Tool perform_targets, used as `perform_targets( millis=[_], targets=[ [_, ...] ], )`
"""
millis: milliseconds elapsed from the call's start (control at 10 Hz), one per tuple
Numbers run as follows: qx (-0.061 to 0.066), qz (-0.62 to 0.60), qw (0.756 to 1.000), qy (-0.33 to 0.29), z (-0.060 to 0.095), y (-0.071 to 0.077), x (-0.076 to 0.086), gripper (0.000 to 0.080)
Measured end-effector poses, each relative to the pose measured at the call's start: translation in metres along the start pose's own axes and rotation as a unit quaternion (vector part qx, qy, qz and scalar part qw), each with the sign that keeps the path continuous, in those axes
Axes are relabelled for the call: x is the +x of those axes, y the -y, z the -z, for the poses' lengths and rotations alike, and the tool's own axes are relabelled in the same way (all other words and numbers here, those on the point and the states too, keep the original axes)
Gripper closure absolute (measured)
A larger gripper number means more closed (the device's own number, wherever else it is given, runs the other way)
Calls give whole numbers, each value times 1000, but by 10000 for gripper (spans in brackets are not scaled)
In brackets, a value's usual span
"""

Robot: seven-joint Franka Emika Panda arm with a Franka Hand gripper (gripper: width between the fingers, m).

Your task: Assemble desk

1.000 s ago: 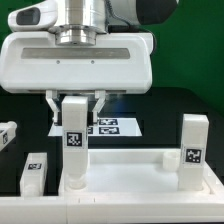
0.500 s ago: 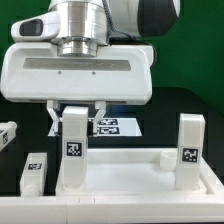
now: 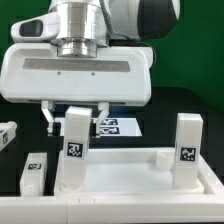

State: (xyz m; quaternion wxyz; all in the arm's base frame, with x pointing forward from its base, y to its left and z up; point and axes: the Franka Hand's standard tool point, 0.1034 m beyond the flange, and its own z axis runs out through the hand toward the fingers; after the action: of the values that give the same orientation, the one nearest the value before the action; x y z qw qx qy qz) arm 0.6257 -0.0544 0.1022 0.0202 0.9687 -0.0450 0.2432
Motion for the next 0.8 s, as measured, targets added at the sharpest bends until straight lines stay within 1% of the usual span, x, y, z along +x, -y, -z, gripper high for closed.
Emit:
perform_targets(
  millis=[100, 200, 300, 400, 500, 600, 700, 800],
  targets=[
    [1, -1, 1000, 3, 0, 1, -1, 265],
    [11, -5, 1000, 25, -1, 4, -3, 174],
    [27, -25, 998, 56, 9, 5, 7, 157],
    [35, -40, 996, 67, 16, 6, 17, 157],
    [53, -53, 989, 128, 15, 14, 13, 151],
    [61, -55, 985, 154, 12, 12, 18, 151],
    [72, -56, 976, 195, 10, 12, 14, 150],
    [78, -57, 971, 219, 9, 9, 15, 150]
  ],
)
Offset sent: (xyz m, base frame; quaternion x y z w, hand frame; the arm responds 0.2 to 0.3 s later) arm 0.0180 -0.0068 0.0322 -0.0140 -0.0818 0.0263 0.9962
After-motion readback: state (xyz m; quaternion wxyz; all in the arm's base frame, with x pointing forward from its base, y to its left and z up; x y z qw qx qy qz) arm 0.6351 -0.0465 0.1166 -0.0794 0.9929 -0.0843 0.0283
